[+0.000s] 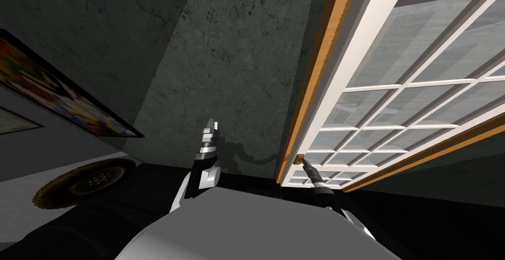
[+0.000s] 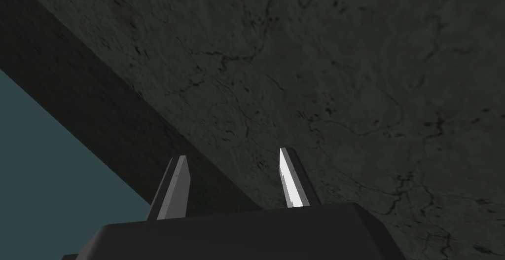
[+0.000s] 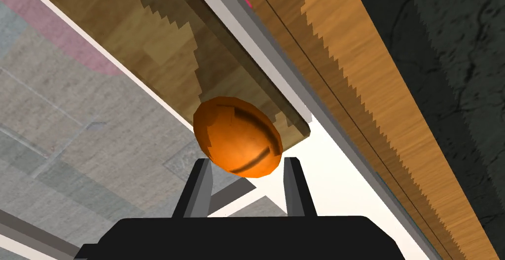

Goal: Pull the door open

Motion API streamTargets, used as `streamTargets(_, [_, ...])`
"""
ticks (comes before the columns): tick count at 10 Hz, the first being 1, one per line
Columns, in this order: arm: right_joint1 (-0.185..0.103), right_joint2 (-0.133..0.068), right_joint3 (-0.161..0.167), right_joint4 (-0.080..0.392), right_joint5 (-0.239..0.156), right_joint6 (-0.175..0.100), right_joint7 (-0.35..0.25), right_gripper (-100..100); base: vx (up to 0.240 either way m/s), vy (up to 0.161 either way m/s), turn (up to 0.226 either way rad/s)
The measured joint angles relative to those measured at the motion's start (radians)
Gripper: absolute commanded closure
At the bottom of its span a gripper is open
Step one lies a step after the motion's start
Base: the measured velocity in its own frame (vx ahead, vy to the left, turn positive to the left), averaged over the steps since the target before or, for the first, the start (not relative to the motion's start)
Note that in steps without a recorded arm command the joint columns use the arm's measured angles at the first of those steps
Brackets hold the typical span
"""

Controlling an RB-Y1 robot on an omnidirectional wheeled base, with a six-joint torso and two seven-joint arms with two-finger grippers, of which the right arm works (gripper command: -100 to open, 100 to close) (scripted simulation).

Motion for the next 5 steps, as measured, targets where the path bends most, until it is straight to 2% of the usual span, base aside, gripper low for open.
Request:
streamTargets(2, [0.000,0.004,0.005,-0.001,-0.018,0.002,-0.045,100,-0.046,-0.028,0.057])
streamTargets(5, [-0.003,0.005,0.013,-0.003,-0.051,0.010,-0.118,100,-0.067,-0.040,0.103])
